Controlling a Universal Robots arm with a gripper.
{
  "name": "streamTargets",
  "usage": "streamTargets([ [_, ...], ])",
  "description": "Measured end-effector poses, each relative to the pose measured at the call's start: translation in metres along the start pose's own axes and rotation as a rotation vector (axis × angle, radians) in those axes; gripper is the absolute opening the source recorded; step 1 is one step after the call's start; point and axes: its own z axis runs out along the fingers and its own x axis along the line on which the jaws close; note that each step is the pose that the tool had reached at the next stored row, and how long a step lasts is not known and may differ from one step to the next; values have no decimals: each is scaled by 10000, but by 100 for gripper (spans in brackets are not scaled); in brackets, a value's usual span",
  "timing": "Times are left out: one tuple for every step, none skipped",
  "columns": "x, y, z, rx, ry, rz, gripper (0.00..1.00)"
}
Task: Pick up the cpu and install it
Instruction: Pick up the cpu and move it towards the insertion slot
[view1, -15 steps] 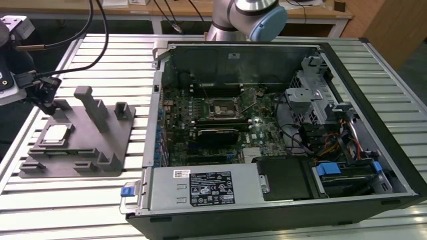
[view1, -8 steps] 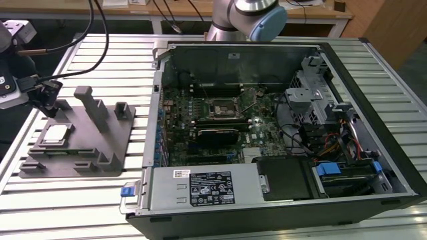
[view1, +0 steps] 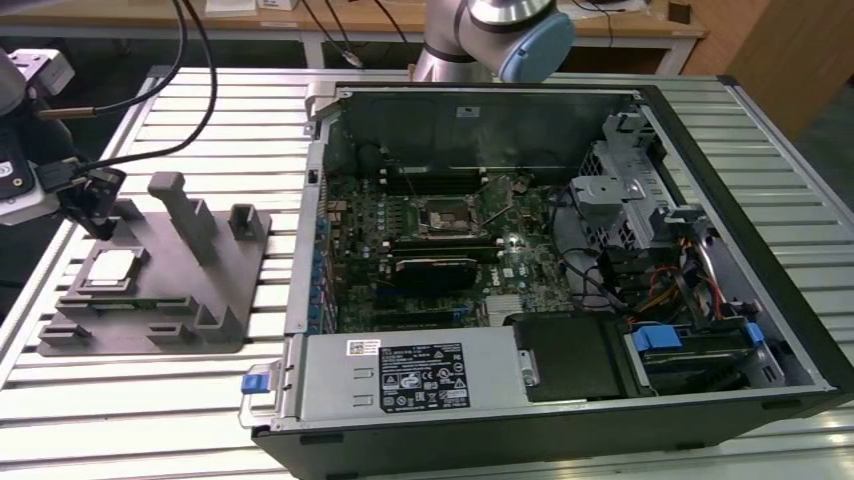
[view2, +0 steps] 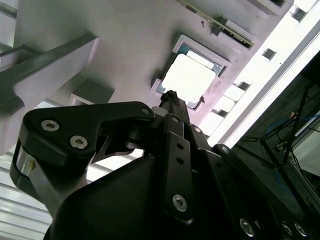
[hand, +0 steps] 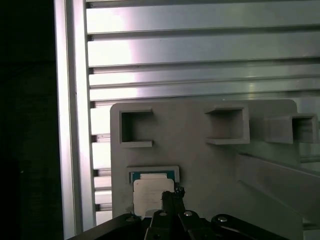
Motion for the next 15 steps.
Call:
streamTargets([
  [3,-1,8,0,0,0,11],
  [6,-2,15,0,0,0,11],
  [9,-3,22,0,0,0,11],
  [12,-4,29,0,0,0,11],
  [15,-4,37,-1,-1,0,11],
  [17,-5,44,-1,-2,-1,11],
  [20,-6,52,-1,-1,-1,11],
  [25,-6,60,0,-1,1,11],
  [30,-7,70,-1,-1,0,11],
  [35,-8,80,0,-1,-1,11],
  [40,-9,91,-1,-1,-1,11],
  [46,-10,102,0,0,0,11],
  [52,-11,115,0,1,-1,11],
  [58,-12,128,0,1,-1,11],
  [65,-13,142,-1,-1,0,11],
])
